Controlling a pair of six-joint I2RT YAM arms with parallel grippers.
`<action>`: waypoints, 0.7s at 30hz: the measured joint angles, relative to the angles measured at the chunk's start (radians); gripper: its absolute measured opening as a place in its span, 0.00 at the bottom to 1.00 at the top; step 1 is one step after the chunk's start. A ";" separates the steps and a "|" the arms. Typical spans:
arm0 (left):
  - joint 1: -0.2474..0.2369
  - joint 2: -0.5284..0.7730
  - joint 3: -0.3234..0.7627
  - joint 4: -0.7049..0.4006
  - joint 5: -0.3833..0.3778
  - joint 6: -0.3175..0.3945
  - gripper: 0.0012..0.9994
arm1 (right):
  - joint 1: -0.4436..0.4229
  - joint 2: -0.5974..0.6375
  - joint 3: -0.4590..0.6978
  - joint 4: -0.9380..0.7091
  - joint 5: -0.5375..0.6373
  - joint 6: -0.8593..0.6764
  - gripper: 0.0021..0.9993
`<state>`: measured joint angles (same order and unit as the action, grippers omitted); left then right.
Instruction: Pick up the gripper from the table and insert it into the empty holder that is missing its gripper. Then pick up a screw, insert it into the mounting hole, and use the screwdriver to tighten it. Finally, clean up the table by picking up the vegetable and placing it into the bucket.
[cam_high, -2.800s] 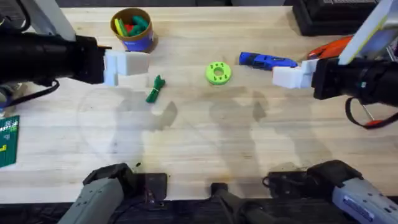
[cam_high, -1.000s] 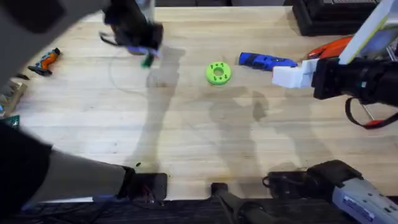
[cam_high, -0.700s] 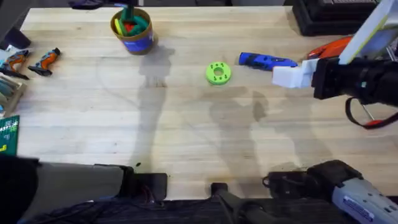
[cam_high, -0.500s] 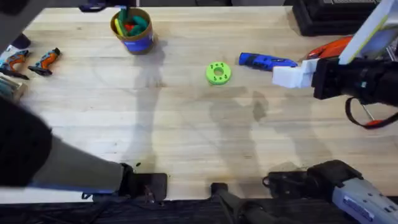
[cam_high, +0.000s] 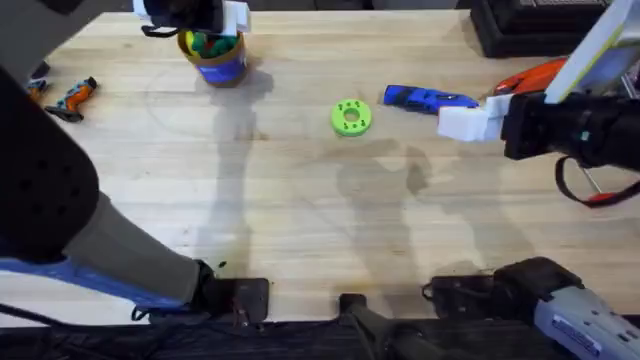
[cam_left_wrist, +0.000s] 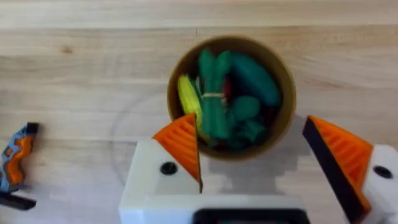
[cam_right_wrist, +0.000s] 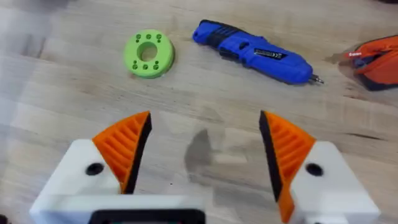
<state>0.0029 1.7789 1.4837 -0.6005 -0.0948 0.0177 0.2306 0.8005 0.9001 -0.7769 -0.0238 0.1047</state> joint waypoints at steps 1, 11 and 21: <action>0.000 -0.009 0.000 -0.023 0.000 -0.004 0.98 | 0.000 0.000 0.000 0.000 0.000 0.000 0.99; -0.006 -0.288 0.000 -0.387 0.060 -0.026 0.99 | 0.000 0.000 0.000 0.000 0.000 0.000 0.99; -0.211 -0.710 -0.195 -0.542 0.014 -0.097 0.99 | 0.000 0.000 0.000 0.000 0.000 0.000 0.99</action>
<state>-0.2081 1.0690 1.2889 -1.1426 -0.0806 -0.0797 0.2306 0.8005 0.9001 -0.7769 -0.0238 0.1049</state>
